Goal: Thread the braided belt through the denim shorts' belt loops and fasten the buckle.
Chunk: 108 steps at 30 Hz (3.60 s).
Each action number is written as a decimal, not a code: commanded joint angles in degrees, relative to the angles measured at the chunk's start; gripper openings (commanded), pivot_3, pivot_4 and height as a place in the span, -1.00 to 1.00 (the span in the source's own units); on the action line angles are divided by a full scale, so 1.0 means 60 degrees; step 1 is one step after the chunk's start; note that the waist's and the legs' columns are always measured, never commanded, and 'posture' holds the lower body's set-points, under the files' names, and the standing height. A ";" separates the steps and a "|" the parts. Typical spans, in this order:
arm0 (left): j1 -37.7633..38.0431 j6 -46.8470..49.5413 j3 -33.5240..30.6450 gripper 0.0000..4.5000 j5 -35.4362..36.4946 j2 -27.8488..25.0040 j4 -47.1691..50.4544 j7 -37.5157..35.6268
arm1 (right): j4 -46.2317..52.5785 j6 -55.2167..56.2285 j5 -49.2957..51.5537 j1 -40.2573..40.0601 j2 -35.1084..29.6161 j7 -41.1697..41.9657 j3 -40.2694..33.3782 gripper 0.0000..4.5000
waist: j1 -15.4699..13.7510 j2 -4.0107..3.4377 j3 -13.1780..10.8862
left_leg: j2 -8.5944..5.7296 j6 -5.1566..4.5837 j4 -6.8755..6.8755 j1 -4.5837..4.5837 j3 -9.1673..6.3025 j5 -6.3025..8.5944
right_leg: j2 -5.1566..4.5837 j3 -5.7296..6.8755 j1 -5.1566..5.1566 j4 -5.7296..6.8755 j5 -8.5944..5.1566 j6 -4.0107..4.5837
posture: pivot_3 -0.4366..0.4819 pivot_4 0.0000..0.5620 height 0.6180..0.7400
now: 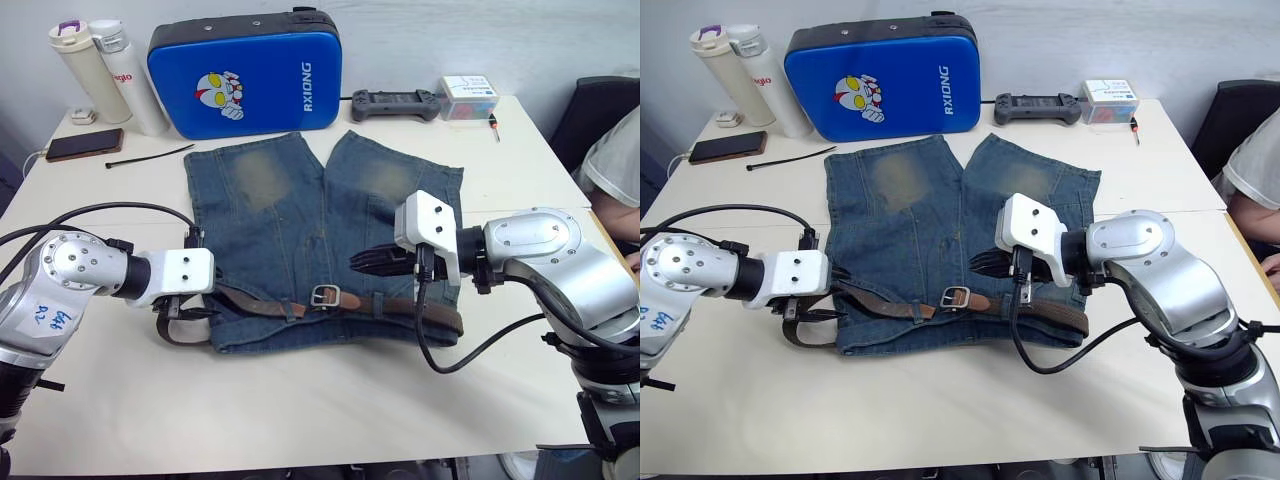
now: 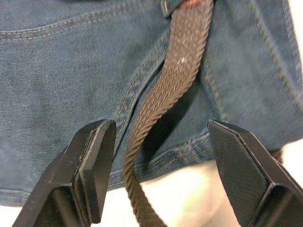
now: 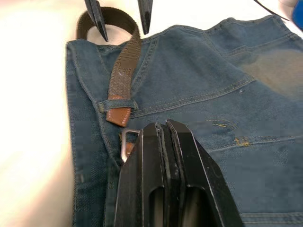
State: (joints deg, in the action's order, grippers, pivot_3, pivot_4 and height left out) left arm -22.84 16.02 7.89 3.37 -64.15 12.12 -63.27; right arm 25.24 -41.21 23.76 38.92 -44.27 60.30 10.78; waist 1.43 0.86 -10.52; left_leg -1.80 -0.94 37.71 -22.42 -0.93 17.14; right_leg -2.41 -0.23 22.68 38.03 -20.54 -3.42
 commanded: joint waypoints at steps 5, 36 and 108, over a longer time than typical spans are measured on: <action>-0.0601 -0.1324 0.0538 0.28 -0.1321 0.0707 -0.0904 0.0621 | 0.0350 0.0341 -0.0157 -0.0159 -0.0092 -0.0292 -0.0260 -1.00 | -0.0006 0.0000 0.0000 | 0.0000 -0.0001 0.0002 -0.0007 -0.0001 0.0000 | 0.0000 0.0002 0.0001 -0.0001 0.0001 -0.0002 | -0.05 -0.47 1.00; -0.0311 0.1782 0.0111 0.10 0.0132 0.1576 0.0817 -0.1399 | 0.0825 -0.0303 -0.0118 0.0076 -0.0353 -0.0205 0.0203 -1.00 | -0.0184 0.0000 0.0000 | 0.0000 0.0006 0.0031 -0.0013 -0.0002 -0.0004 | 0.0001 0.0002 0.0000 0.0006 0.0003 -0.0006 | -0.05 -0.47 1.00; -0.1550 0.4859 0.0239 1.00 0.2246 0.1294 0.1140 -0.0307 | -0.0131 0.3765 -0.3865 -0.0895 0.0915 0.1023 0.1895 -0.99 | -0.0195 0.0001 0.0001 | 0.0000 0.0048 0.0049 -0.0007 -0.0002 -0.0026 | 0.0009 -0.0002 0.0001 0.0058 0.0003 -0.0007 | -0.05 -0.47 1.00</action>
State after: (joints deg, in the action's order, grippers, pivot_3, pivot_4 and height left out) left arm -32.20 45.74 9.65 16.63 -56.33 18.02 -65.23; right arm 22.97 -19.00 0.26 32.76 -38.50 67.12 24.10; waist 0.25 0.87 -10.51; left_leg -1.80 -0.65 38.00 -22.46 -0.94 16.98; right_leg -2.35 -0.24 22.68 38.35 -20.52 -3.46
